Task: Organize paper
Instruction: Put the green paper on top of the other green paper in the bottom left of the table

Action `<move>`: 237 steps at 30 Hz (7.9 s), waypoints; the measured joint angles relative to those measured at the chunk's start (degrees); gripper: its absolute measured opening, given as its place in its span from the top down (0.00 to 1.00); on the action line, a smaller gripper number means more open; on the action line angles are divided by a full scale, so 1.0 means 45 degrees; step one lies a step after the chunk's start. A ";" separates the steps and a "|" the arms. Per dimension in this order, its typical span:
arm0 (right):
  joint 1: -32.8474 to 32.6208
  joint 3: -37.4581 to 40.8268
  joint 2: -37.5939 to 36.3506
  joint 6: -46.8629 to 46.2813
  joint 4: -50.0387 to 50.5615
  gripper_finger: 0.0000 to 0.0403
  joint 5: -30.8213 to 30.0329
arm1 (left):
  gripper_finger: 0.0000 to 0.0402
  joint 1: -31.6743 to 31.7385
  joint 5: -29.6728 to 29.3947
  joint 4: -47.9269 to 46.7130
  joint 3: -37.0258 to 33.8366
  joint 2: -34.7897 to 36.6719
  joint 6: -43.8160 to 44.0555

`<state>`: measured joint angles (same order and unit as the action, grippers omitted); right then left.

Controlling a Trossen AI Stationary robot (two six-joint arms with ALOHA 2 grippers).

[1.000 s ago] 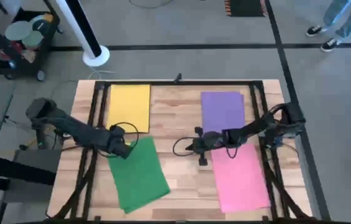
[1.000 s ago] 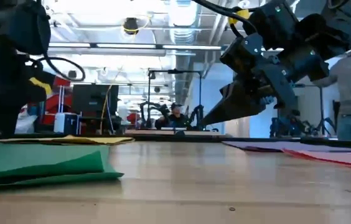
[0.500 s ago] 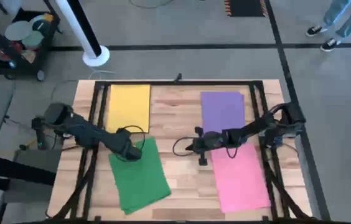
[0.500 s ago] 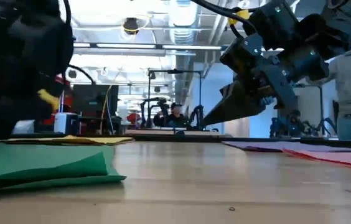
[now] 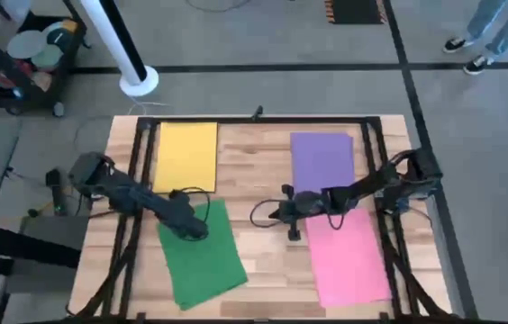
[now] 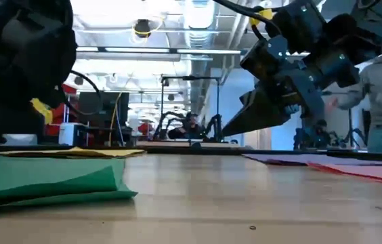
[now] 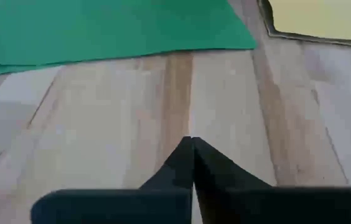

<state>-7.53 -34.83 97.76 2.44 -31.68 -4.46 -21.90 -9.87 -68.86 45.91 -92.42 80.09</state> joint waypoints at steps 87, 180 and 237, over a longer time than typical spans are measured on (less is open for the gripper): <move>0.1205 -1.0328 0.7411 0.0803 0.4895 1.00 0.1323 | 1.00 -0.7998 0.3221 0.2549 -0.0384 -0.0078 0.5380; -0.5464 -0.8340 0.2837 -0.4804 1.1361 1.00 -0.4743 | 1.00 -0.4462 -0.0527 1.2957 -0.0489 -0.0214 -0.7650; -0.5576 -0.8340 0.2851 -0.4532 1.1208 1.00 -0.4685 | 1.00 -0.5731 -0.0113 0.7567 0.2647 -0.1394 -0.9877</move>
<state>-32.62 -72.36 110.59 -17.96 18.75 -25.54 -47.69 -10.37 -34.81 57.82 -98.70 35.65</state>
